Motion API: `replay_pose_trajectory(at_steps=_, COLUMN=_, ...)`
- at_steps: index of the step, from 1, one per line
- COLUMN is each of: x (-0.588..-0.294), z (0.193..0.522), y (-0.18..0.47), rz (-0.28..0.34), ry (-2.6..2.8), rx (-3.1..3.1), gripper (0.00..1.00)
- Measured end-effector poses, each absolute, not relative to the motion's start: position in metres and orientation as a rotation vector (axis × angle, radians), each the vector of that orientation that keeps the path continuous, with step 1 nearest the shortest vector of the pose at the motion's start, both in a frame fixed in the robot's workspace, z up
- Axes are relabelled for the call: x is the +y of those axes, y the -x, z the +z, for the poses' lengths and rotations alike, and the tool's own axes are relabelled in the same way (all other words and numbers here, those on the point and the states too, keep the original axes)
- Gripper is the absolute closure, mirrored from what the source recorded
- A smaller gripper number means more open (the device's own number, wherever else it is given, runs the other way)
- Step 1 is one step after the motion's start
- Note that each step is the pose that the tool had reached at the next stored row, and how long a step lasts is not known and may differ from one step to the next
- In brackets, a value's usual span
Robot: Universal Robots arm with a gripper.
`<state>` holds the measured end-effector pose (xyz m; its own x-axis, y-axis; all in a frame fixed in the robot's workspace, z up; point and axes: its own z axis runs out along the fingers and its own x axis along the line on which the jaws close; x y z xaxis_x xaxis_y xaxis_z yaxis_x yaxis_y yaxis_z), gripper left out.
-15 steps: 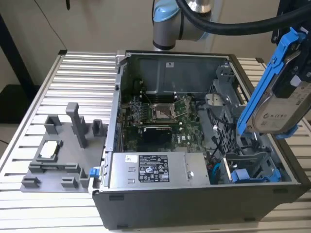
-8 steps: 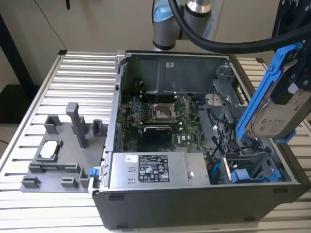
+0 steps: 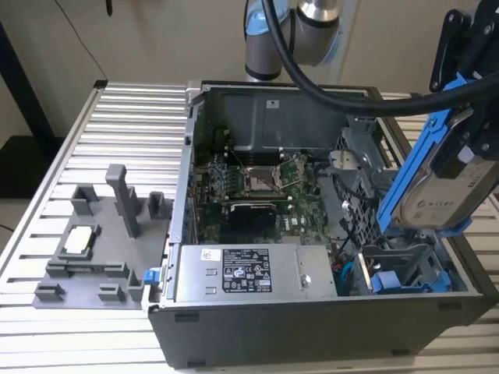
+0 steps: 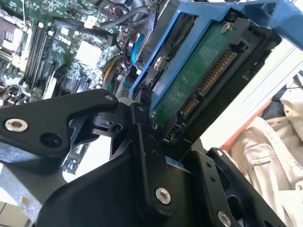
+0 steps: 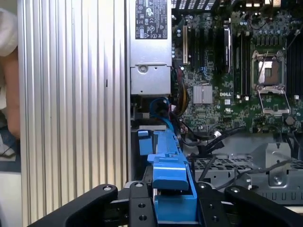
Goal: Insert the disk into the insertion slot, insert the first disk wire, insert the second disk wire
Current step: 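Insert the disk into the insertion slot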
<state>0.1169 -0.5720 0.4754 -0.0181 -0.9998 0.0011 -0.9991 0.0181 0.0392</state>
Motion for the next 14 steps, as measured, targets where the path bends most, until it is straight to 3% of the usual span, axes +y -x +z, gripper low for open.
replay_pose_trajectory(at_steps=14, x=-0.573, z=0.458, y=-0.118, rz=-0.031, ry=-2.190, rx=-2.202, gripper=0.67)
